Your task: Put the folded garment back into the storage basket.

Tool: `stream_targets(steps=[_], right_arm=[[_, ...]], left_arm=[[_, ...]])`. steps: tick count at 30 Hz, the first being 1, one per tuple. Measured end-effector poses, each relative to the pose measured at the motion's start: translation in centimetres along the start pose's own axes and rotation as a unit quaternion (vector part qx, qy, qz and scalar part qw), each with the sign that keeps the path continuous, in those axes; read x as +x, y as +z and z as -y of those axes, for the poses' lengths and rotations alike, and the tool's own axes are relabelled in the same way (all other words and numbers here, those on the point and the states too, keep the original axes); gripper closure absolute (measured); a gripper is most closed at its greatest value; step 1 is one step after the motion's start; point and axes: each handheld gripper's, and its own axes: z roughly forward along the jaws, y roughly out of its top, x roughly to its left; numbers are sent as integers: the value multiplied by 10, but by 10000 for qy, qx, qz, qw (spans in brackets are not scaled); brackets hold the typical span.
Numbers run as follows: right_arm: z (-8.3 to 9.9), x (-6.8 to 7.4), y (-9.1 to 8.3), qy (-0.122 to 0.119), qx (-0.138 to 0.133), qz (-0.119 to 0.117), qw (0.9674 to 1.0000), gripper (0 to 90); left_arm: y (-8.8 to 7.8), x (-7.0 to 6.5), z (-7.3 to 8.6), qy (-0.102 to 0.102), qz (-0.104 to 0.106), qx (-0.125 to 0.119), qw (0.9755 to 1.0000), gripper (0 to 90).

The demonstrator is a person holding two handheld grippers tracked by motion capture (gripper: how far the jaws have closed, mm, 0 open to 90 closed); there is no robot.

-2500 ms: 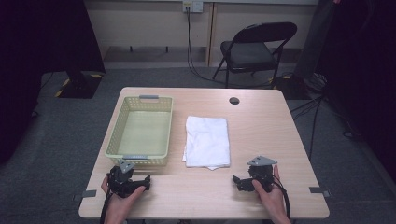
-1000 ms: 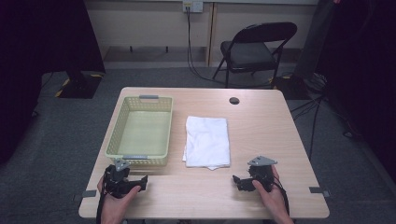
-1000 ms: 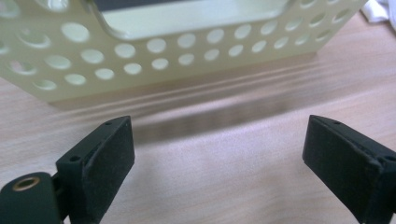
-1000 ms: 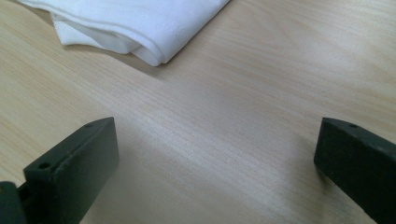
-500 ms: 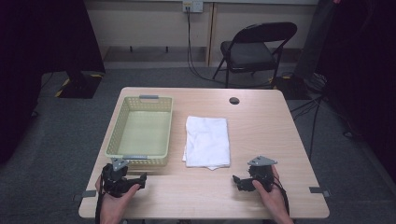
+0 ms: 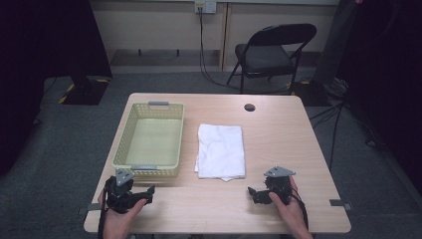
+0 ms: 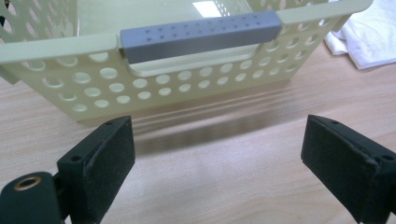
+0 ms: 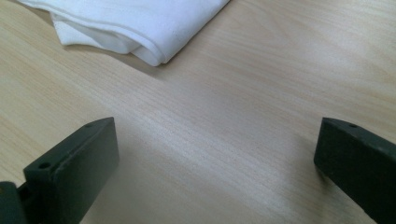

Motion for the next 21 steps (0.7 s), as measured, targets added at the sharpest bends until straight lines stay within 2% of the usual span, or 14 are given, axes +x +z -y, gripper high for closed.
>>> stream_targets(steps=[3,11,17,21], right_arm=[[0,0,0,-1,0,0,10000,0],[0,0,0,-2,0,0,10000,0],[0,0,0,1,0,0,10000,0],[0,0,0,0,1,0,10000,0]], left_arm=[[0,-3,-3,-10,60,-8,10000,93],[-3,-6,-8,54,12,-47,10000,94],[-3,-8,-13,68,92,-40,9999,94],[-6,-12,-20,162,113,-88,9998,94]])
